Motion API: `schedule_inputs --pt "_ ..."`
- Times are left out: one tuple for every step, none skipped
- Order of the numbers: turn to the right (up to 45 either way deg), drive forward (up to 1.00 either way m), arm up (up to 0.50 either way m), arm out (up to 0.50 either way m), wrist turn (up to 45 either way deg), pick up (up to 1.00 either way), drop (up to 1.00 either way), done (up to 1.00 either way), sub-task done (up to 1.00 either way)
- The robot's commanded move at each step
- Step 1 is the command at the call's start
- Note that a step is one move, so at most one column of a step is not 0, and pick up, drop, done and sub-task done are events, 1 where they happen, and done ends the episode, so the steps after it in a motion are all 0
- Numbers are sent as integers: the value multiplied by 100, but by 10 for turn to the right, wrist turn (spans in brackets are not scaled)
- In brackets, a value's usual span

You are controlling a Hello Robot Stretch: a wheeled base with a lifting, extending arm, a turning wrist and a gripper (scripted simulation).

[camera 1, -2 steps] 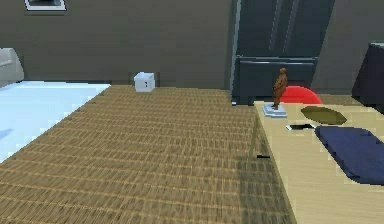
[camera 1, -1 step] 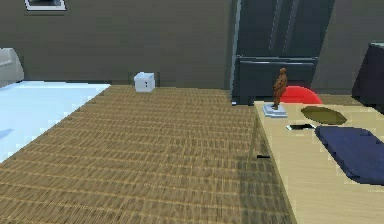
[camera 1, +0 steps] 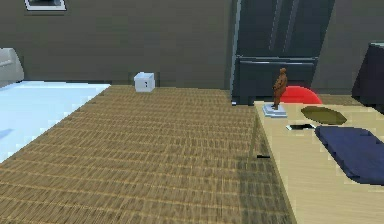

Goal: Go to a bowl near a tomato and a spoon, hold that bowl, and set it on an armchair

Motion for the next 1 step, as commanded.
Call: schedule_inputs --pt "0 0 0 24 0 0 0 0 0"
